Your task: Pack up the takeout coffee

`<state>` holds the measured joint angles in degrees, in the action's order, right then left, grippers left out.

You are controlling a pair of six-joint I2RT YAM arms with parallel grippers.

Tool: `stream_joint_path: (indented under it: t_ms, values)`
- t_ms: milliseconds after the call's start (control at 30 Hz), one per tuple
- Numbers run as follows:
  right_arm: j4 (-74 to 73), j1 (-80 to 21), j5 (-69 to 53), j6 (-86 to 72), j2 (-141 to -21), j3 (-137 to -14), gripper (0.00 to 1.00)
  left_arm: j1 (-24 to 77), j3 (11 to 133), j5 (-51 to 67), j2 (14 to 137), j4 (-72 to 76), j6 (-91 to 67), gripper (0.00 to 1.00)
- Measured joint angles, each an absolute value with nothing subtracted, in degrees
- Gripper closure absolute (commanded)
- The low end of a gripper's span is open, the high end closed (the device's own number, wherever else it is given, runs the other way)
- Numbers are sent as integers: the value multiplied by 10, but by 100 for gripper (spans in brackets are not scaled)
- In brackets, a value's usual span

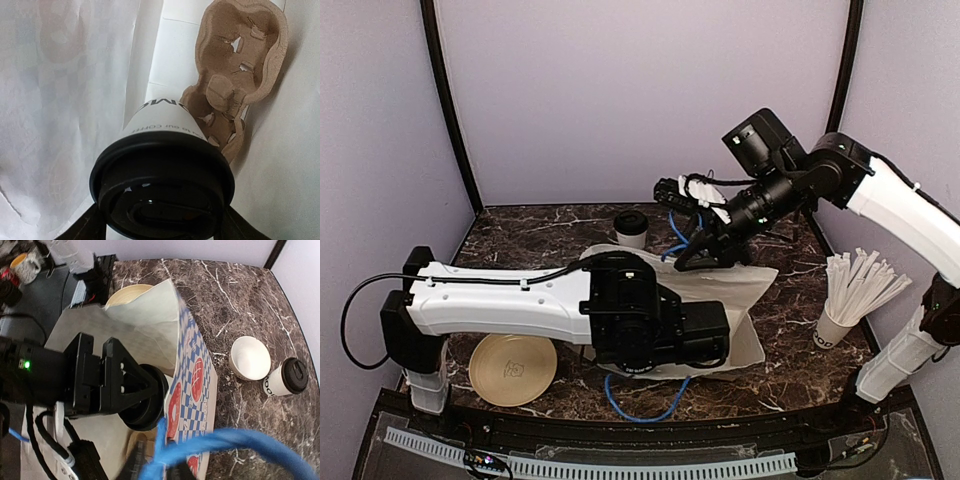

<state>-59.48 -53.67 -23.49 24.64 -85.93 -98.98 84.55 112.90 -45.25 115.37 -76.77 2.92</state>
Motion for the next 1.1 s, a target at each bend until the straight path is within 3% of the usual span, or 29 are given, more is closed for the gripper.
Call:
stream_joint_path:
  t_ms: [67, 167, 600, 1100]
  values:
    - [-606, -537, -253, 253, -860, -995, 39, 847, 1129, -448, 1154, -768, 25, 51]
    - [-636, -537, -291, 271, -860, -1006, 31, 851, 1134, -437, 1154, -779, 10, 51]
    - [-738, -563, -397, 347, -868, -1013, 24, 879, 1129, -353, 1151, -820, -81, 53]
    - [-759, -584, -409, 362, -875, -1018, 24, 880, 1003, -401, 1096, -780, -114, 53]
